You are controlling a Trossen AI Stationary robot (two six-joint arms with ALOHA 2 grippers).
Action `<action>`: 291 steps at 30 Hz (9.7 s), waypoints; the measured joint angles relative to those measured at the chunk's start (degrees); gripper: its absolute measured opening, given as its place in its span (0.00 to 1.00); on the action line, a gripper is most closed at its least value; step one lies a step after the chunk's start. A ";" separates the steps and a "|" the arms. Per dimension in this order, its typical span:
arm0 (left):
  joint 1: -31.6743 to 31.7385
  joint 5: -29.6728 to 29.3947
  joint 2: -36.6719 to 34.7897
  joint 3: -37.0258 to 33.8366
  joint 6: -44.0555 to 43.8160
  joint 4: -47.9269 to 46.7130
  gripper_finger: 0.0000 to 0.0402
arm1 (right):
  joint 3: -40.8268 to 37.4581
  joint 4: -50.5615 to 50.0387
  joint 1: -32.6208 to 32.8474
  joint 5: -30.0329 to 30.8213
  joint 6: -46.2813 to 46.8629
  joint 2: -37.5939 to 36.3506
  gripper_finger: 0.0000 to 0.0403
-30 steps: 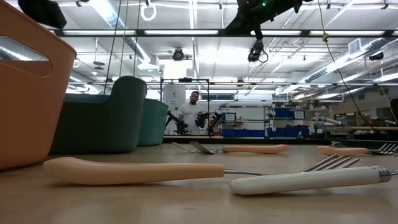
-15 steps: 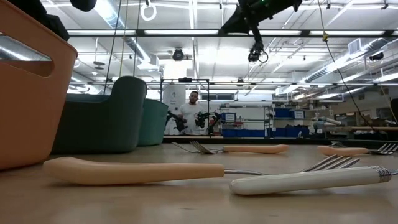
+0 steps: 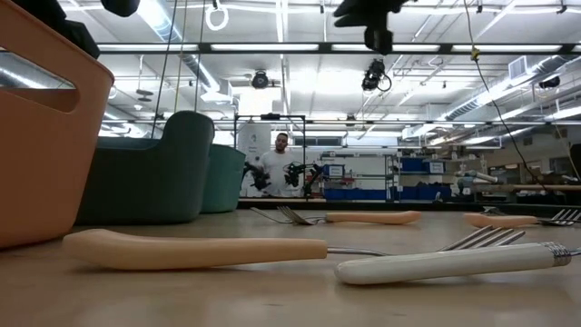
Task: Sort silverware by color (type)
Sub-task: Put the orange fork into the blue bin, then put the white fork into the green bin
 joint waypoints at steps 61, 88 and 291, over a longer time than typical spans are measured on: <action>22.56 -16.48 0.00 0.07 2.79 37.86 0.26 | -1.68 -5.17 9.86 15.50 -18.14 38.99 0.30; 26.55 -16.46 -5.31 0.09 1.78 38.70 0.26 | -0.99 -12.00 8.22 5.73 -19.46 26.82 0.13; 33.43 -31.04 -13.66 0.00 3.01 45.15 0.30 | -2.73 7.17 4.68 40.89 -18.44 5.88 0.07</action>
